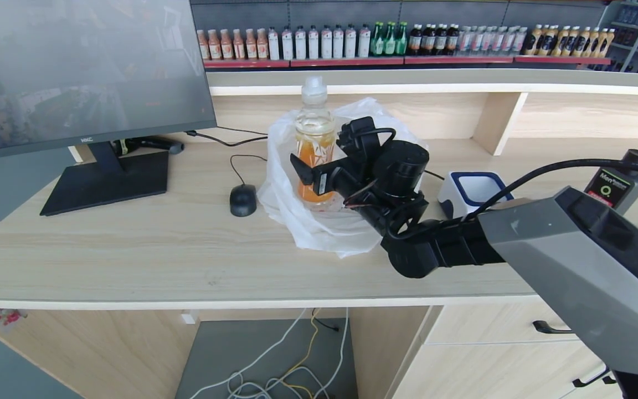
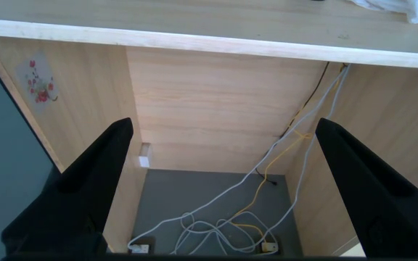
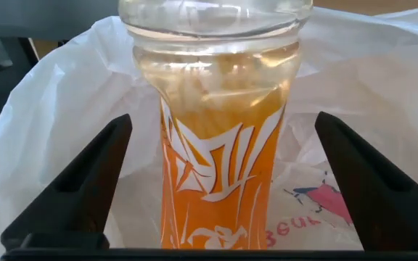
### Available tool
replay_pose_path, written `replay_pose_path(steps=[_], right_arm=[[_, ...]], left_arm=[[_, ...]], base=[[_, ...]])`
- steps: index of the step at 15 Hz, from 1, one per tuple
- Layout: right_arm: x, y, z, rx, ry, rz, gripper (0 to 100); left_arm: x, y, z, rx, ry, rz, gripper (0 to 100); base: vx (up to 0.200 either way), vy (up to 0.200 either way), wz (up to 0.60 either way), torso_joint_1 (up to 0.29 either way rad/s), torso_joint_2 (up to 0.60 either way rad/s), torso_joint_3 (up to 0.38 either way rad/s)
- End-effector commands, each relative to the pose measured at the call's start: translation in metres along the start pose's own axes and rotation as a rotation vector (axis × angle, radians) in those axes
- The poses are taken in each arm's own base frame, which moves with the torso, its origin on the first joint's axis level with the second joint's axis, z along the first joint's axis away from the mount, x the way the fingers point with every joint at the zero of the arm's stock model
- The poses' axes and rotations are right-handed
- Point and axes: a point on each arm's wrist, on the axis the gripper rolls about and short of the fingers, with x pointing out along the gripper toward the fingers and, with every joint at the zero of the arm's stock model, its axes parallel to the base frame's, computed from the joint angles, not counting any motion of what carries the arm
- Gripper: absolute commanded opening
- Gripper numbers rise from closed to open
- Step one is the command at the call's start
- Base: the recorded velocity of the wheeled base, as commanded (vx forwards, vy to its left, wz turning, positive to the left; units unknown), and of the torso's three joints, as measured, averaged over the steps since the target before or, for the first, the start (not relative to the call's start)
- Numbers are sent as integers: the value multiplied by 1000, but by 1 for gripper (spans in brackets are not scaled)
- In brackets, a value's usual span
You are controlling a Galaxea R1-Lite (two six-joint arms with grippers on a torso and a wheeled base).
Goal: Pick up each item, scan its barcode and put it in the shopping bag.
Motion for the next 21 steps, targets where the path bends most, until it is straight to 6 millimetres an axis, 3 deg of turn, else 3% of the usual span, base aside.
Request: replay_pose_path(steps=[1, 5, 13, 14, 15, 16, 19, 20, 21], right_arm=[[0, -1, 0, -1, 1, -2, 100], [-3, -3, 19, -1, -31, -6, 100], [-68, -8, 75, 16, -39, 15, 100], [-91, -7, 80, 17, -54, 47, 100], [-98, -5, 80, 17, -61, 60, 100], [-125, 3, 75, 39, -75, 89, 100], [-187, 1, 67, 49, -54, 86, 100], [-200, 1, 74, 38, -66, 94, 100], [-201, 0, 78, 33, -79, 93, 100]], left_arm=[[0, 0, 0, 0, 0, 0, 100], [0, 0, 0, 0, 0, 0, 100], [0, 0, 0, 0, 0, 0, 100], [0, 0, 0, 0, 0, 0, 100], [0, 0, 0, 0, 0, 0, 100], [0, 0, 0, 0, 0, 1, 100], [0, 0, 0, 0, 0, 0, 100], [0, 0, 0, -3, 0, 0, 100], [0, 0, 0, -2, 0, 0, 100]], base=[[0, 0, 0, 0, 0, 0], [0, 0, 0, 0, 0, 0], [0, 0, 0, 0, 0, 0], [0, 0, 0, 0, 0, 0], [0, 0, 0, 0, 0, 0], [0, 0, 0, 0, 0, 0], [0, 0, 0, 0, 0, 0], [0, 0, 0, 0, 0, 0], [0, 0, 0, 0, 0, 0]])
